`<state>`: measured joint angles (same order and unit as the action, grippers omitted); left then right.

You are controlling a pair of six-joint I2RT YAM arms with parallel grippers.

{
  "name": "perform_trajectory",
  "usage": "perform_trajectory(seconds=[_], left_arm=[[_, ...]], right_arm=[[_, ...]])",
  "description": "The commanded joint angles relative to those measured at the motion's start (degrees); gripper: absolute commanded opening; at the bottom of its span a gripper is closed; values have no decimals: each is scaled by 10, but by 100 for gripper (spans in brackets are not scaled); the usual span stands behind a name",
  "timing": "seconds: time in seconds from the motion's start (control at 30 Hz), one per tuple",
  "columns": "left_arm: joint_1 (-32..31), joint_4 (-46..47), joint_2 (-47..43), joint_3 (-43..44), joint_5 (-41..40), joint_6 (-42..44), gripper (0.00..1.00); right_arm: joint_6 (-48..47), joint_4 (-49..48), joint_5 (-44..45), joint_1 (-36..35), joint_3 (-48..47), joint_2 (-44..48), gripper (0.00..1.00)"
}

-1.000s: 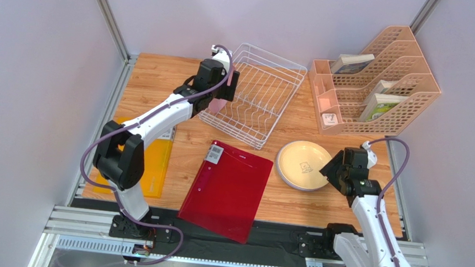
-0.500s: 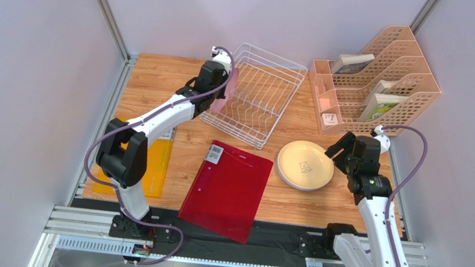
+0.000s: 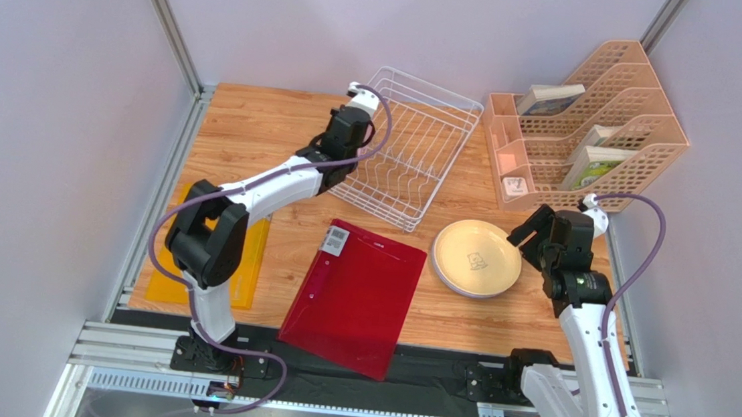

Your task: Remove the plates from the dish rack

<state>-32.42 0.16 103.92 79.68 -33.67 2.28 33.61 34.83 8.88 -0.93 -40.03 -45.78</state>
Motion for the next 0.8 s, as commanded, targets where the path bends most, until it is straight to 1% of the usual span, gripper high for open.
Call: perform_trajectory(seconds=[0.0,0.1,0.13,0.2,0.4,0.77], left_arm=[[-48,126,48,5,-159,95,0],[-62,181,68,14,-219,150,0],[-64,204,69,14,-227,160,0],[-67,217,57,11,-231,176,0],[-67,202,12,27,-217,190,0],[-68,140,-45,56,-199,192,0]], right_arm=[[-10,-29,-3,1,-13,-1,75],[-12,-30,-4,1,-15,-2,75],[-13,-28,-4,2,-16,-2,75],[-13,-30,-4,1,-15,-1,76],[-10,-41,-8,2,-11,-9,76],[-11,-56,-19,1,-17,-28,76]])
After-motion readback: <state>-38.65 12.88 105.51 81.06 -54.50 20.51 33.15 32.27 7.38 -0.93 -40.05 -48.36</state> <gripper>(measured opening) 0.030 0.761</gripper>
